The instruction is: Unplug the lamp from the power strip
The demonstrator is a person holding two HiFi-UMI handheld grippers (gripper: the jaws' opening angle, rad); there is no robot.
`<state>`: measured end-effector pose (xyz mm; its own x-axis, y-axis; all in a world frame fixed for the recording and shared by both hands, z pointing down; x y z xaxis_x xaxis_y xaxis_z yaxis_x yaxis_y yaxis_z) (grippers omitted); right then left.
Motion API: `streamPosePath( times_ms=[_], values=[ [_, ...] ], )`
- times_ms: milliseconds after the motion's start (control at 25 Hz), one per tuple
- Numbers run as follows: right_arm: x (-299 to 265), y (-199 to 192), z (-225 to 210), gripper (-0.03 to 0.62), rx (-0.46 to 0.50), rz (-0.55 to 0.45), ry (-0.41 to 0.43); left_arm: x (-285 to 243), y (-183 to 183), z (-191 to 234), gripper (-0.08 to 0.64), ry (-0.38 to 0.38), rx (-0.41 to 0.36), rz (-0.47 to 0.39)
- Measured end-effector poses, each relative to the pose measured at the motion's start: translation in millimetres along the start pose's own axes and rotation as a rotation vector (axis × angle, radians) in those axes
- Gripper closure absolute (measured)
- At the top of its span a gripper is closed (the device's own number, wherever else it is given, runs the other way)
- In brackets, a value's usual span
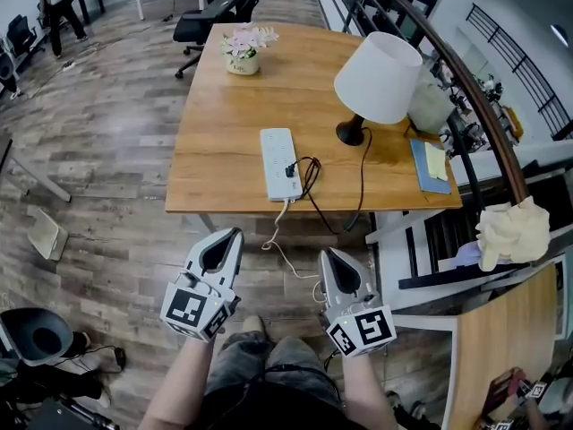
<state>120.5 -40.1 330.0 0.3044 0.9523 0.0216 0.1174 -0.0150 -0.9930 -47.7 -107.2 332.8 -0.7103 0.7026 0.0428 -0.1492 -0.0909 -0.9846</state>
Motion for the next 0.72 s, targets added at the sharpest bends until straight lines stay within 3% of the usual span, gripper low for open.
streamPosePath(
  times_ms=[720],
  values=[
    [-58,-21,-20,0.584,-0.019,0.051,0.056,-48,-25,16,0.565,-0.021,0.018,0.062]
  ],
)
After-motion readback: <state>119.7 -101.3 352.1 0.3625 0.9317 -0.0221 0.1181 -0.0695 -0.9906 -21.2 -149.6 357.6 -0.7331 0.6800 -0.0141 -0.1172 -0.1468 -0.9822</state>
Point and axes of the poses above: the fingertips, and each gripper's own axes: x backward along the fingers, z to its left, y out of its top, the point moved 2 cm from there along x, backward along the fingers, and after that the axes turned 5 degrees about -z, right-handed, at the moved point
